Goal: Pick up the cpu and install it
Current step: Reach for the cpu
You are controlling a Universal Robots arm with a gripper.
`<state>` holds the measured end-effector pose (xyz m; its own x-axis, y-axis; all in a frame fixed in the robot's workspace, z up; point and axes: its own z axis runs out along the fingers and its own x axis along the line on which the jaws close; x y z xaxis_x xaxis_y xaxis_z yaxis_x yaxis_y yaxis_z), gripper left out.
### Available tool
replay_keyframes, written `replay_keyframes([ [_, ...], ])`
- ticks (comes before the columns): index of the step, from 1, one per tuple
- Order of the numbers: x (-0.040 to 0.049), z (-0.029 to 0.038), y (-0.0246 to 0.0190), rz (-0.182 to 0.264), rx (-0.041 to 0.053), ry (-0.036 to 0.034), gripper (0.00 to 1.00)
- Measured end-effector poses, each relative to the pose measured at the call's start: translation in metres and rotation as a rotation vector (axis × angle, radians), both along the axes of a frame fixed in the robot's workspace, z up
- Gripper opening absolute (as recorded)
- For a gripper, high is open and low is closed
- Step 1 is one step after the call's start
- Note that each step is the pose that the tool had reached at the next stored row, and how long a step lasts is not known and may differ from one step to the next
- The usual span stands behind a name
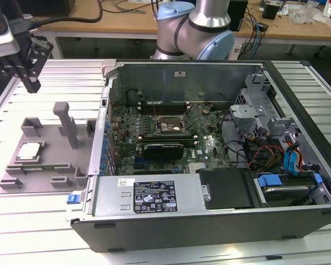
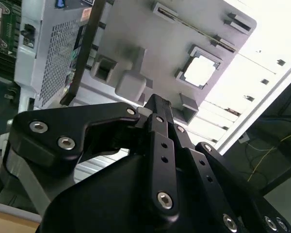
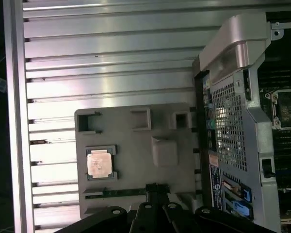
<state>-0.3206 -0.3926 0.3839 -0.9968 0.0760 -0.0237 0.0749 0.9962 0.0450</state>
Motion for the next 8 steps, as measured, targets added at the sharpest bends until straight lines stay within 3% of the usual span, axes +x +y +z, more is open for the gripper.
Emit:
replay_keyframes([
  [3, -0.0090, -0.0076, 0.0008, 0.000, -0.0002, 0.0000, 0.11],
  [8, -0.0252, -0.0279, 0.0027, 0.000, -0.0005, -0.0001, 0.11],
])
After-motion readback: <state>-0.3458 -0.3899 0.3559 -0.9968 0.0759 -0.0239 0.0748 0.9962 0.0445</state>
